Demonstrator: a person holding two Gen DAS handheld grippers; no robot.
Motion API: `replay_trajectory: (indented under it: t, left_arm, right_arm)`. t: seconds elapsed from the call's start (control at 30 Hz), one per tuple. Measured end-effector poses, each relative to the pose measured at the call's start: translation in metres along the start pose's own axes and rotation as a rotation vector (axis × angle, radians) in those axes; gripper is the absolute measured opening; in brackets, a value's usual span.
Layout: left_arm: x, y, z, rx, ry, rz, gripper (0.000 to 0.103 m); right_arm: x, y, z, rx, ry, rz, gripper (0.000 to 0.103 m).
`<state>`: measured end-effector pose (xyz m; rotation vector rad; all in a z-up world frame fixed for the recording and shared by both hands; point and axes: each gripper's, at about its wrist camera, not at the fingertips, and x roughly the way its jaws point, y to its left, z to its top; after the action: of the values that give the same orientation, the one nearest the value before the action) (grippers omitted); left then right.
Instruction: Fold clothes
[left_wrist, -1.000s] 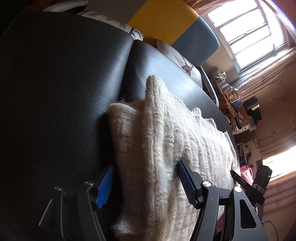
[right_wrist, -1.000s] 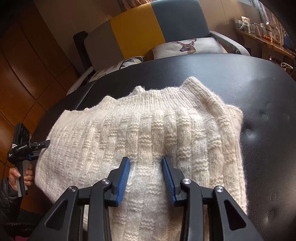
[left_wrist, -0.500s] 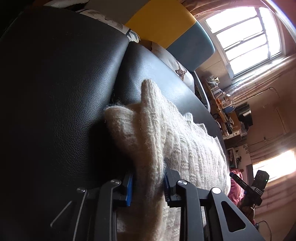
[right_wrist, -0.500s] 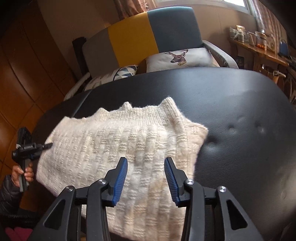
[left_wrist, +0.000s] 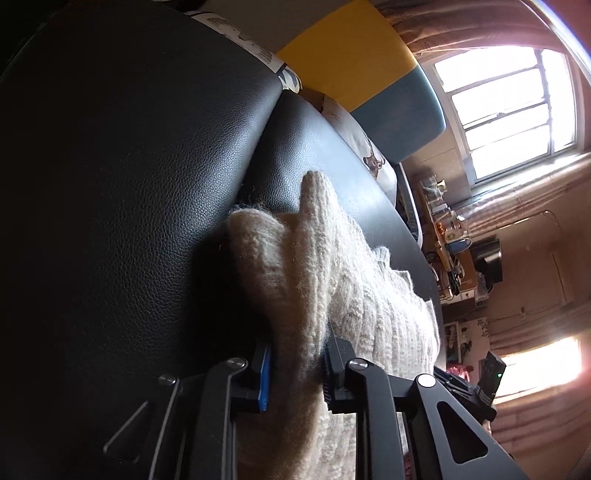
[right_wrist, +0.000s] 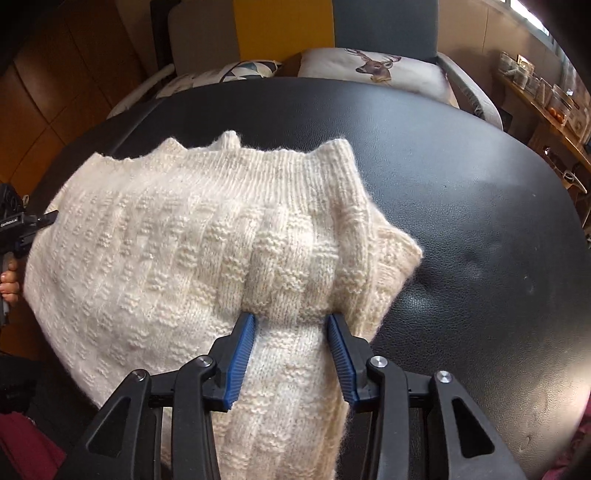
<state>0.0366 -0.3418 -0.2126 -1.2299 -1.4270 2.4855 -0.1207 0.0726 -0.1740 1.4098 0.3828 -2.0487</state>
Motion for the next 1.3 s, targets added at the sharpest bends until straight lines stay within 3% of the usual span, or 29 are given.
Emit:
replay_trajectory:
  t: [0.2, 0.43, 0.77, 0.97, 1.3]
  left_arm:
    - [-0.015, 0.000, 0.008, -0.076, -0.045, -0.138, 0.018]
    - [-0.031, -0.018, 0.022, -0.105, -0.074, -0.214, 0.018]
    - [-0.048, -0.099, 0.037, -0.074, -0.097, -0.240, 0.018]
    - [-0.025, -0.161, 0.031, -0.017, -0.057, -0.246, 0.018]
    - [0.058, -0.232, -0.006, 0.033, 0.105, -0.241, 0.018]
  right_arm:
    - [0.005, 0.005, 0.004, 0.023, 0.039, -0.024, 0.043]
    - [0.008, 0.013, 0.007, 0.074, 0.041, 0.001, 0.044]
    - [0.013, 0.031, 0.012, 0.039, 0.028, 0.062, 0.044]
    - [0.012, 0.031, 0.008, 0.058, -0.008, 0.109, 0.044]
    - [0.007, 0.016, -0.006, 0.085, -0.065, 0.208, 0.044]
